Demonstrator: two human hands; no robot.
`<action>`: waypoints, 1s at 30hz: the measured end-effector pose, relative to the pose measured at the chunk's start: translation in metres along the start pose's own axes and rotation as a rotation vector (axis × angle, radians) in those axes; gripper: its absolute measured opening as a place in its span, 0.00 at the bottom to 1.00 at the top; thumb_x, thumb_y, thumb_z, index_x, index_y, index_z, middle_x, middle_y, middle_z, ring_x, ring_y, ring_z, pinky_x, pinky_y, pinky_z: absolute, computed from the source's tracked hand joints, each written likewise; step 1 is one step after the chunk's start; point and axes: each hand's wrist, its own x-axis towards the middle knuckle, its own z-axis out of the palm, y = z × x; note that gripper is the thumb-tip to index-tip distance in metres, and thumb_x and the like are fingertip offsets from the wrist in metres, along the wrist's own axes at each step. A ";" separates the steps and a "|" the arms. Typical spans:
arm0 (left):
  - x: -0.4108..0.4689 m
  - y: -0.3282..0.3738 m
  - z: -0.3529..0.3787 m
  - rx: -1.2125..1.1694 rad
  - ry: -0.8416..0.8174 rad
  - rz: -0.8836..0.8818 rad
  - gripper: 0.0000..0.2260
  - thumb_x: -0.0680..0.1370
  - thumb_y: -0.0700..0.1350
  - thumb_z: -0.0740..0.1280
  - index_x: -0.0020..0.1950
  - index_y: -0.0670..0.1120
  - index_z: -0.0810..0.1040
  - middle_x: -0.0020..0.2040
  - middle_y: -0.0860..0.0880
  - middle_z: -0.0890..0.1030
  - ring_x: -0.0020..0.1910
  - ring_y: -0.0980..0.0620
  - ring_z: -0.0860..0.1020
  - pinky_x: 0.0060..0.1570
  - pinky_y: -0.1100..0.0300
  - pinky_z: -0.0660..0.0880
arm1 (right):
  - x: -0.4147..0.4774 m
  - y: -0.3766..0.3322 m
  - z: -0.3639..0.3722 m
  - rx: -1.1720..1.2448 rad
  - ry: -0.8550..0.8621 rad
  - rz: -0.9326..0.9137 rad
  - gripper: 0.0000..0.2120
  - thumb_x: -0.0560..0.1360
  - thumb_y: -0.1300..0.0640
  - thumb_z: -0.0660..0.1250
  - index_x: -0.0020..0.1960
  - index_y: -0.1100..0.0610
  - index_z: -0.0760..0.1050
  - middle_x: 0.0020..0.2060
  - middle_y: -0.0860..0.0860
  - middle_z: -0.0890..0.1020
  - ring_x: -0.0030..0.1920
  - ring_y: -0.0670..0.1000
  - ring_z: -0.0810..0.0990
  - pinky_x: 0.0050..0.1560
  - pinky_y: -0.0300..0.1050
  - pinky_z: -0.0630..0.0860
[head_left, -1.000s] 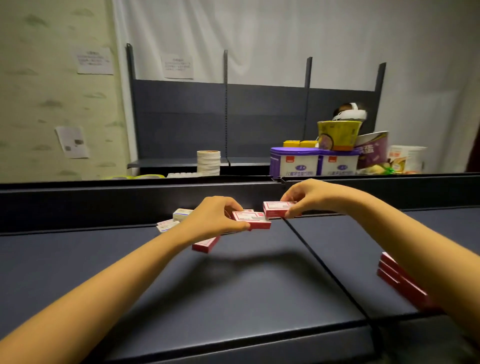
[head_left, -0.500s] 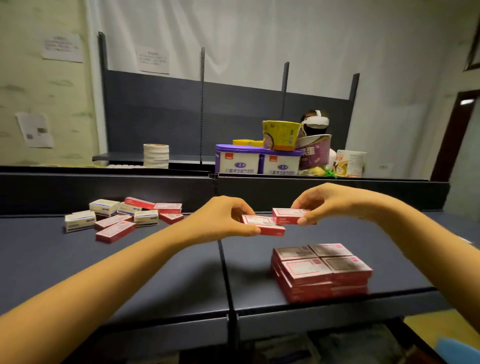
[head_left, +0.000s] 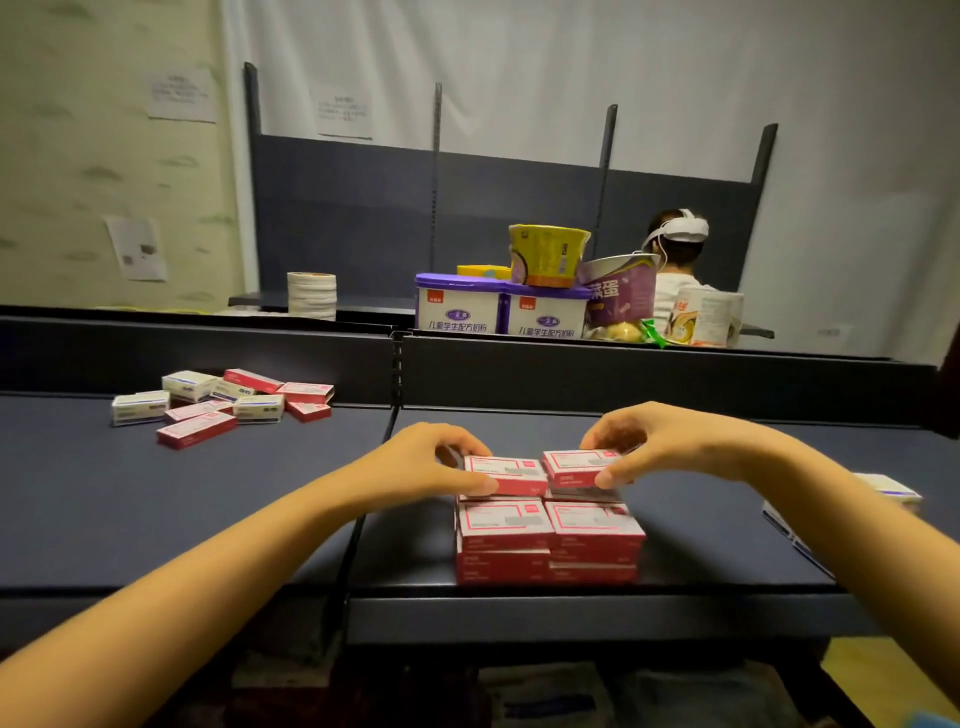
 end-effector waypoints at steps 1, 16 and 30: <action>-0.001 -0.001 0.000 -0.014 -0.008 -0.012 0.11 0.73 0.51 0.69 0.55 0.53 0.76 0.47 0.57 0.79 0.45 0.57 0.78 0.39 0.70 0.74 | 0.000 0.002 0.001 0.010 -0.002 -0.006 0.14 0.70 0.53 0.71 0.55 0.52 0.76 0.50 0.48 0.82 0.54 0.49 0.79 0.54 0.40 0.76; 0.001 0.001 -0.009 -0.015 -0.146 -0.056 0.15 0.74 0.50 0.69 0.59 0.56 0.71 0.52 0.58 0.75 0.49 0.56 0.77 0.47 0.66 0.76 | 0.011 0.005 0.004 -0.022 -0.081 -0.018 0.21 0.65 0.45 0.72 0.56 0.46 0.73 0.54 0.45 0.79 0.56 0.48 0.78 0.53 0.39 0.75; -0.031 -0.060 -0.108 0.059 0.134 -0.130 0.24 0.72 0.54 0.70 0.66 0.54 0.69 0.58 0.56 0.72 0.58 0.55 0.73 0.56 0.60 0.70 | 0.070 -0.089 0.036 0.060 0.088 -0.221 0.28 0.68 0.49 0.69 0.66 0.49 0.67 0.64 0.47 0.73 0.64 0.49 0.72 0.66 0.44 0.68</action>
